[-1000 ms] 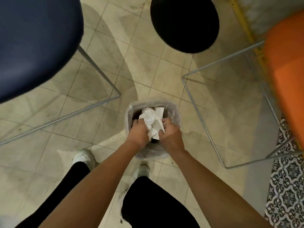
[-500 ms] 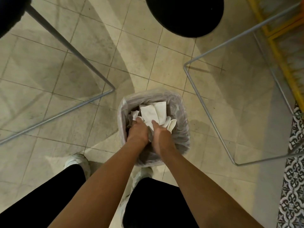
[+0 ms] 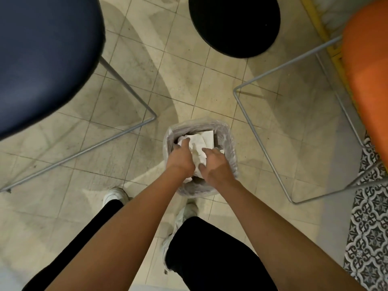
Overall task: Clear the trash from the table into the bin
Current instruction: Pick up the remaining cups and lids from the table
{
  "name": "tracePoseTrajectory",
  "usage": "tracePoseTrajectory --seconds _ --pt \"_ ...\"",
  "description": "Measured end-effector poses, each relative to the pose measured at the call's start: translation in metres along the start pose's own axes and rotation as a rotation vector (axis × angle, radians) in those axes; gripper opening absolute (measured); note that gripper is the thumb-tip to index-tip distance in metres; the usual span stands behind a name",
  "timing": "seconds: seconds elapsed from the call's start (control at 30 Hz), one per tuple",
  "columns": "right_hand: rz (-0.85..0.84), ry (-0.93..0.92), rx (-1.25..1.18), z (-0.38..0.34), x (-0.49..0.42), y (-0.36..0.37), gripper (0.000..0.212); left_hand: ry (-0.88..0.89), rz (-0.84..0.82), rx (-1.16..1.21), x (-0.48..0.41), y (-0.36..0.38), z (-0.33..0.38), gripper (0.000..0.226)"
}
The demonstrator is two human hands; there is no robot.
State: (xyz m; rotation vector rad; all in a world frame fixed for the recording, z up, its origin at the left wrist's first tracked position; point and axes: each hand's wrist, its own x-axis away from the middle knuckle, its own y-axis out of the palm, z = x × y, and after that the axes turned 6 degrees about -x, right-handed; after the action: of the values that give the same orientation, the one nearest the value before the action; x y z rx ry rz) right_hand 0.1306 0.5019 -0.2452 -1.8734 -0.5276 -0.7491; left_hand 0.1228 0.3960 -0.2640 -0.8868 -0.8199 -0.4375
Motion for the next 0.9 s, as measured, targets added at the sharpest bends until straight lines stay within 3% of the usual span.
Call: tracePoseTrajectory --seconds 0.43,0.9 --pt "0.159 -0.171 -0.193 -0.128 0.069 -0.077 0.034 0.247 0.387 0.252 0.12 -0.142 -0.029 0.032" --pt "0.246 -0.335 -0.259 -0.3 0.076 -0.134 0.032 0.291 0.713 0.327 0.163 -0.291 -0.078 0.025"
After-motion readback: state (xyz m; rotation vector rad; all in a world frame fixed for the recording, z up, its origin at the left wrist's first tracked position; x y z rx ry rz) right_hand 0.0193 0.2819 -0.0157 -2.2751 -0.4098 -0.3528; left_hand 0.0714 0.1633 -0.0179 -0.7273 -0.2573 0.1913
